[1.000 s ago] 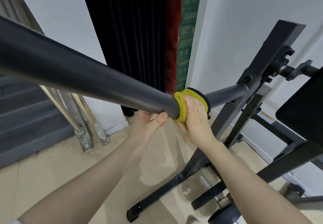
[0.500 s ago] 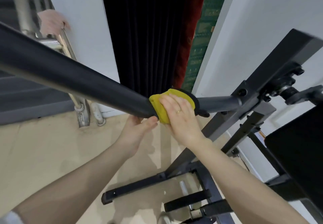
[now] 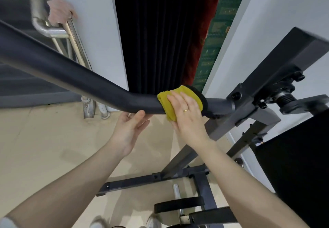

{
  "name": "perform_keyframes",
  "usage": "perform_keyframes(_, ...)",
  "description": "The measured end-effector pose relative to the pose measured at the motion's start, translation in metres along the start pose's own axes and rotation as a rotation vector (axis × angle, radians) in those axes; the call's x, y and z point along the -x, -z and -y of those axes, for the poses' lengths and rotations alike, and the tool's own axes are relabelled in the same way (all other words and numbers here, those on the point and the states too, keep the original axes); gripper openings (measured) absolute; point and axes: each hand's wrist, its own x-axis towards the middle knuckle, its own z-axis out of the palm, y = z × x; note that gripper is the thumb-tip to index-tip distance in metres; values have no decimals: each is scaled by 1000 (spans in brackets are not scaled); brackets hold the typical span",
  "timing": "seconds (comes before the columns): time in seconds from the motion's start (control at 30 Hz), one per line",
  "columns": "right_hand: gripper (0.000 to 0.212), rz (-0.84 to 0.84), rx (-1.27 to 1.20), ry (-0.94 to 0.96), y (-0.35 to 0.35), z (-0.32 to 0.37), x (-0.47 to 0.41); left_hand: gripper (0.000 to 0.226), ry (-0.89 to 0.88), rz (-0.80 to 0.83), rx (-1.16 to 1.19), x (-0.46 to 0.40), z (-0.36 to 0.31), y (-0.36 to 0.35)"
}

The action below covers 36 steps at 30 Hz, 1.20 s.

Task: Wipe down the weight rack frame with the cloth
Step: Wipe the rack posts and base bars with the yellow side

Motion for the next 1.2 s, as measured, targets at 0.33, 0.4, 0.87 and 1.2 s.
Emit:
perform_keyframes(0.33,84,-52,86,-161,-1,-11,1,18,30,-70,-58,3,-5,-3)
perform_keyframes(0.4,78,-84,57,-80,-11,24,-17,16,40,-48,-69,5,-10,-1)
perform_keyframes(0.87,98,-126,-17,72,-20,110,-67,51,-368,-41,-44,23,-117,72)
perform_keyframes(1.2,56,-563,-96,216,17,263,-207,37,-662,14,-107,43,-249,113)
